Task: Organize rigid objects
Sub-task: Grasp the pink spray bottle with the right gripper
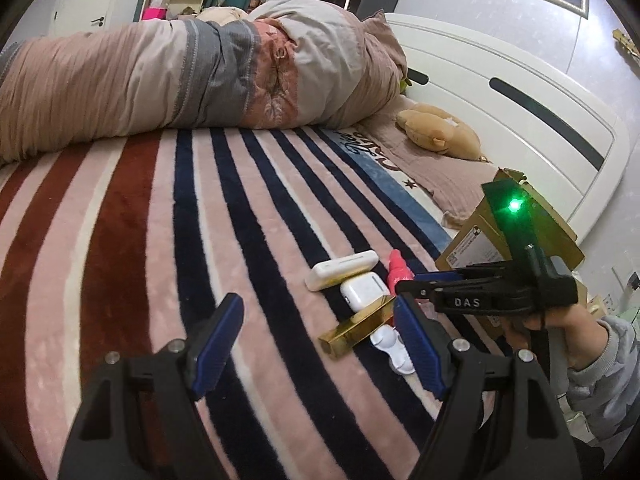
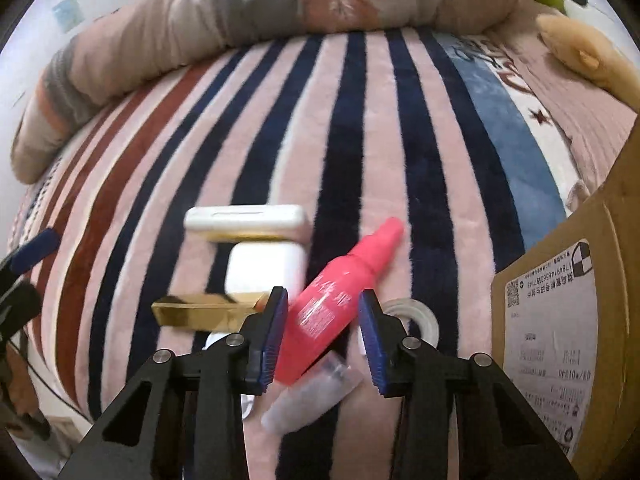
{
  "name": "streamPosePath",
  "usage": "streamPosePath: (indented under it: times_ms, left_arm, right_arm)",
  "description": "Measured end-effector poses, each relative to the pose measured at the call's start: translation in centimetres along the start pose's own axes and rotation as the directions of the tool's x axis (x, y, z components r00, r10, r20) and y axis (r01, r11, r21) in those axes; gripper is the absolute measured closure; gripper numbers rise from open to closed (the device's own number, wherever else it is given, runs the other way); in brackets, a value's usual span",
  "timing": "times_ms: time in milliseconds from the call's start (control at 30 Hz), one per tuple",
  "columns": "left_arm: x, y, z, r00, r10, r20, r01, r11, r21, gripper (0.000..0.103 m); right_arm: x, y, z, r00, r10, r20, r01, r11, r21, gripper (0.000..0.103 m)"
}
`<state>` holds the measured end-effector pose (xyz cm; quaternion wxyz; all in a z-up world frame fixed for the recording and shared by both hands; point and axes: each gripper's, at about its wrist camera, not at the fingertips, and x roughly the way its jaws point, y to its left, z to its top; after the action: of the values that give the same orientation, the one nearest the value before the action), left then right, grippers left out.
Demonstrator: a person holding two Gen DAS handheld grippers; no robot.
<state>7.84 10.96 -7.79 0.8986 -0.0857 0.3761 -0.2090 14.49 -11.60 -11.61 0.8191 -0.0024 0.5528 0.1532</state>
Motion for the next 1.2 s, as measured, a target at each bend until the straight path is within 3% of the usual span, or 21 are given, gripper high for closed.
streamPosePath:
  times_ms: [367, 600, 767, 933, 1200]
  left_arm:
    - [-0.2, 0.0, 0.0, 1.0, -0.012, 0.0, 0.012, 1.0, -0.01, 0.029]
    - [-0.9, -0.2, 0.1, 1.0, -0.003, 0.003, 0.003, 1.0, 0.003, 0.029]
    - [-1.0, -0.2, 0.3, 1.0, -0.01, 0.007, 0.01, 1.0, -0.003, 0.029]
    - [-0.6, -0.4, 0.4, 0.999, -0.041, -0.004, 0.041, 0.999, -0.004, 0.029]
    - [-0.5, -1.4, 1.1, 0.989, -0.144, -0.012, 0.144, 0.989, -0.03, 0.029]
  right_arm:
    - [1.4, -0.3, 1.0, 0.995, 0.026, -0.101, -0.022, 0.999, 0.032, 0.068]
    - [1.5, -0.2, 0.6, 0.974, 0.1, -0.204, -0.092, 0.995, 0.048, 0.07]
    - [2.2, -0.1, 0.6, 0.974, 0.101, -0.203, -0.093, 0.995, 0.048, 0.069]
    - [0.6, 0.0, -0.4, 0.99, 0.116, -0.076, -0.113, 0.993, 0.041, 0.073]
    - [-4.9, 2.8, -2.6, 0.98, 0.18, 0.085, -0.167, 0.976, -0.138, 0.075]
